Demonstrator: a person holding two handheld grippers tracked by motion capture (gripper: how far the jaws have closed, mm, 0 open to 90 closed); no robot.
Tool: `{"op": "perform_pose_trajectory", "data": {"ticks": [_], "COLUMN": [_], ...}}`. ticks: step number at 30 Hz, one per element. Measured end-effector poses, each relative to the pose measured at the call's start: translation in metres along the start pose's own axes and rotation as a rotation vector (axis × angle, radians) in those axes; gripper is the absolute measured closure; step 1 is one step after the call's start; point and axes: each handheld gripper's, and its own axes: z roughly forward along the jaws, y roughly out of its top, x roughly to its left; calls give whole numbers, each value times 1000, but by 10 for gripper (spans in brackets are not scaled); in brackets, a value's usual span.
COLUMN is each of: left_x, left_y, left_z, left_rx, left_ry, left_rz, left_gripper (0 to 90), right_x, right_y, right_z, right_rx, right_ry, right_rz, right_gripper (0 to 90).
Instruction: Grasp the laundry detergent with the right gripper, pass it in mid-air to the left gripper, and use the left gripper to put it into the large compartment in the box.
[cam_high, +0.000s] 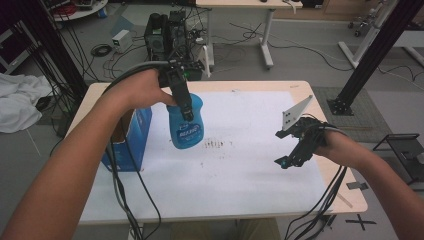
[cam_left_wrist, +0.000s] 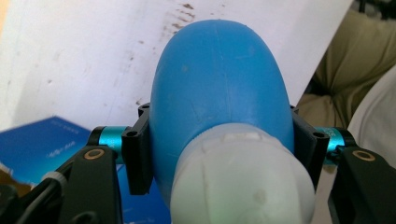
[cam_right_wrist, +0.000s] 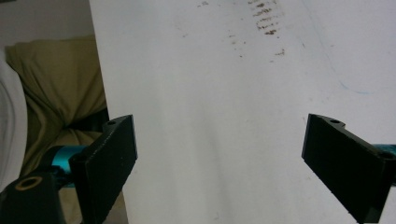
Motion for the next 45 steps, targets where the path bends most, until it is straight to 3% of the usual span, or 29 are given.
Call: {"op": "perform_pose_trajectory", "data": {"ticks": [1,3,4,7,8,11,17,18,20,21,22,28,32,38,43,44,45], "left_x": [2,5,5,13,12,17,27,31,36,36,38,51,60,74,84,87,89], "left_y": [-2,-7,-9,-17,-19,-26,-41,-44,-51,-54,-57,-79,-94,-116,-129,-131,-133], "left_z": [-3,-8,-9,-18,-18,-28,-48,-53,-59,-60,-63,-76,-82,-90,-94,-95,-96], "left_rx": [-5,-11,-36,-25,-42,-38,-55,-43,-51,-68,-59,-79,-104,-119,-102,-87,-84], "left_ry": [10,26,31,29,30,29,10,11,23,20,23,38,39,49,60,66,70], "left_rz": [-8,-15,-43,-23,-39,-17,8,33,47,31,50,63,21,-16,-16,0,2], "left_gripper": [377,377,378,378,378,378,378,378,378,378,378,378,378,378,379,379,379], "right_x": [-1,-2,-1,-1,0,-1,-2,-3,-4,-5,-5,-7,-6,-8,-8,-8,-10], "right_y": [1,2,3,4,3,2,0,0,0,0,0,2,3,0,-1,-1,-2], "right_z": [0,-1,-3,-5,-5,-6,-9,-10,-10,-10,-10,-12,-13,-14,-16,-16,-16], "right_rx": [11,24,25,19,17,13,-6,-7,-10,-10,-8,-9,5,-7,-18,-15,-30], "right_ry": [-1,-10,-8,-6,-1,3,0,-5,-3,-4,-5,-7,12,-5,1,1,-19], "right_rz": [-17,-16,-16,-21,-19,-37,-22,-22,-18,-27,-26,-28,-2,-2,22,26,15], "right_gripper": [14,7,7,7,7,7,7,7,7,7,7,7,7,7,7,7,7]}}
